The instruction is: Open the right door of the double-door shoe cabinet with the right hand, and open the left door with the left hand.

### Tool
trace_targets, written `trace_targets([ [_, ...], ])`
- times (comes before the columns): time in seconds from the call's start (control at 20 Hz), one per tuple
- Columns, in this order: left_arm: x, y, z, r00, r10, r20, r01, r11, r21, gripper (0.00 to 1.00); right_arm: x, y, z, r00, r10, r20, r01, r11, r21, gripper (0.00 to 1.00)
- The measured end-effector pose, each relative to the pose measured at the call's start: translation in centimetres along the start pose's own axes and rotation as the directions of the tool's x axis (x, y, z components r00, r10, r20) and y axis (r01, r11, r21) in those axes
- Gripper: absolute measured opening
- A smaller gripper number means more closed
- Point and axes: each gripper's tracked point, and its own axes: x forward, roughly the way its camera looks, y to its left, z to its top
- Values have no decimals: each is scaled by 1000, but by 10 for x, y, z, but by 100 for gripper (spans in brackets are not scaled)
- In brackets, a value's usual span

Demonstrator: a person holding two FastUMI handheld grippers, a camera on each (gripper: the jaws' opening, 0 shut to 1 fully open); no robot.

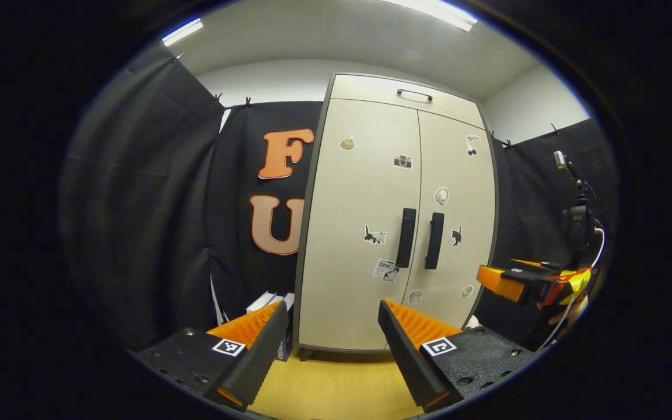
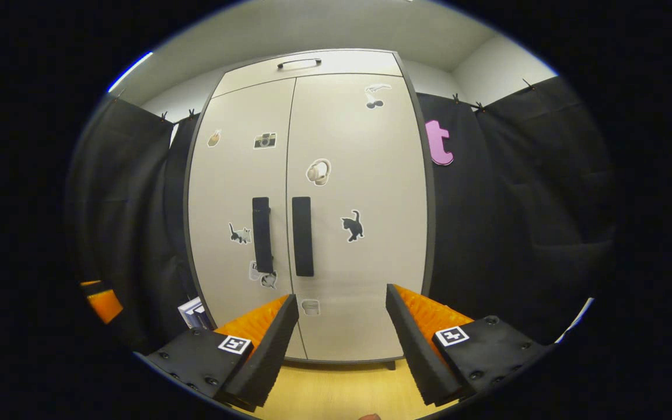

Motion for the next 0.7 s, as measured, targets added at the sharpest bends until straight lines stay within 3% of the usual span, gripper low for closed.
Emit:
trace_targets([
  [0.35,9,24,-14,999,19,-37,-18,1000,24,95,75,30,25,1000,21,-12,-21,999,32,99],
  [0.55,12,33,-19,998,24,-50,-22,999,36,95,107,34,30,1000,3,-5,-3,1000,-9,99],
  [0.6,13,35,-19,998,26,-51,-24,999,37,95,114,34,29,1000,-3,-10,3,1000,-17,89],
  [0.65,14,38,-19,998,29,-51,-27,999,39,95,119,34,27,1000,-8,-15,8,1000,-14,99],
  [0.7,15,40,-18,998,33,-49,-31,999,42,95,124,35,26,1000,-6,-21,6,1000,-4,99],
])
